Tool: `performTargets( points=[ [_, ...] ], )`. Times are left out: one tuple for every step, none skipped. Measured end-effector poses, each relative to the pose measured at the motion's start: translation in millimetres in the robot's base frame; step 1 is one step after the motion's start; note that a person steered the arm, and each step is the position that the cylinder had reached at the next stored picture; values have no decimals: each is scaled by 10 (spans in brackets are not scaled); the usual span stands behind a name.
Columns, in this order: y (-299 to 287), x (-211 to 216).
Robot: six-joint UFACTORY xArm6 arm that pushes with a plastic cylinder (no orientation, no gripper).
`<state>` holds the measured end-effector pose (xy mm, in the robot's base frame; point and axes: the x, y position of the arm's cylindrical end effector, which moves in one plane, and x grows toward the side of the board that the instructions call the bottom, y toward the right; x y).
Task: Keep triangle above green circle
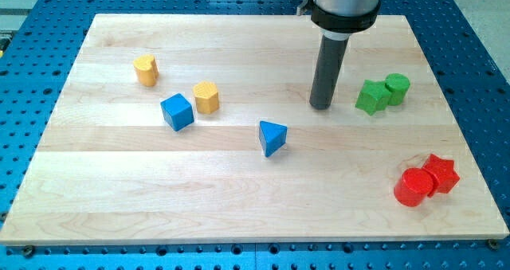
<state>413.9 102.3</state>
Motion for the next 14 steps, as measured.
performTargets(
  points=[
    [-244, -3],
    [-299, -66],
    [-328, -74],
    [-329, -90],
    [-329, -90],
    [-335, 119],
    [-435, 98],
    [-900, 378],
    [-1029, 741],
    [-1386, 952],
    [-1574, 1298],
    [-1085, 1456],
    [-840, 1176],
    [-523, 604]
  ],
)
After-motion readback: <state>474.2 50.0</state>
